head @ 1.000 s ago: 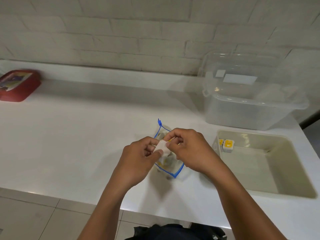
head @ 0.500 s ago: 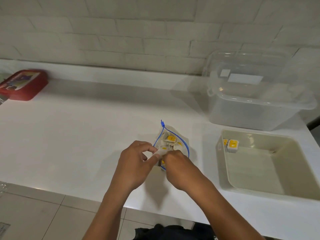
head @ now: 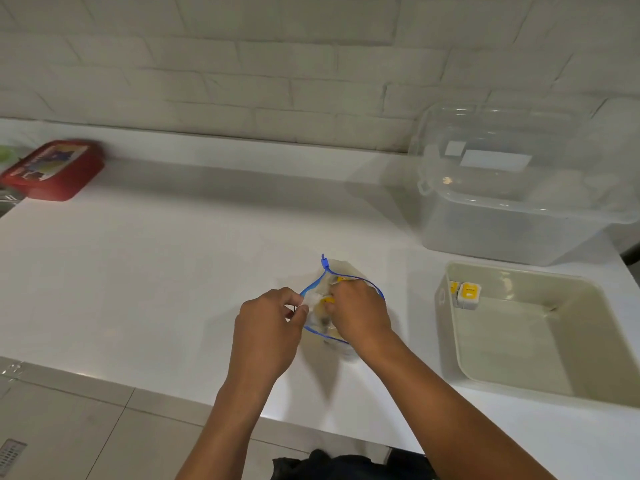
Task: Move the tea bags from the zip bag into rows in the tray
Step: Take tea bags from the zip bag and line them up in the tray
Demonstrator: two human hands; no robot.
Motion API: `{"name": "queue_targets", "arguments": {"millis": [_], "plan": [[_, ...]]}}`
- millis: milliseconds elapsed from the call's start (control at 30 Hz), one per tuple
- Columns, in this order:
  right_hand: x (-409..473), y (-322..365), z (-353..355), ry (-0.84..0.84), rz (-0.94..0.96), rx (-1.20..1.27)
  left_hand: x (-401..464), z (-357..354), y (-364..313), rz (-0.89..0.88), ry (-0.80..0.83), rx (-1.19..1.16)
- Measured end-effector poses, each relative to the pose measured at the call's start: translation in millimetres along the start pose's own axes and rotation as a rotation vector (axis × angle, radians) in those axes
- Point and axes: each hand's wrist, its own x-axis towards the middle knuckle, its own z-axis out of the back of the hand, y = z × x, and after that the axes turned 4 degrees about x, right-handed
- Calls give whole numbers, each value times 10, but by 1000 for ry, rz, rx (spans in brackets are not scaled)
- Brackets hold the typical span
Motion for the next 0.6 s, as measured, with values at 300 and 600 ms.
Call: {"name": "queue_targets", "arguments": {"millis": [300,600], "plan": [[6,11,-126,-74,10,-112,-3,-18,-10,18,20,-10],[-14,-105,-17,-122,-12,50,6,-1,-60,20,24,-44]]}}
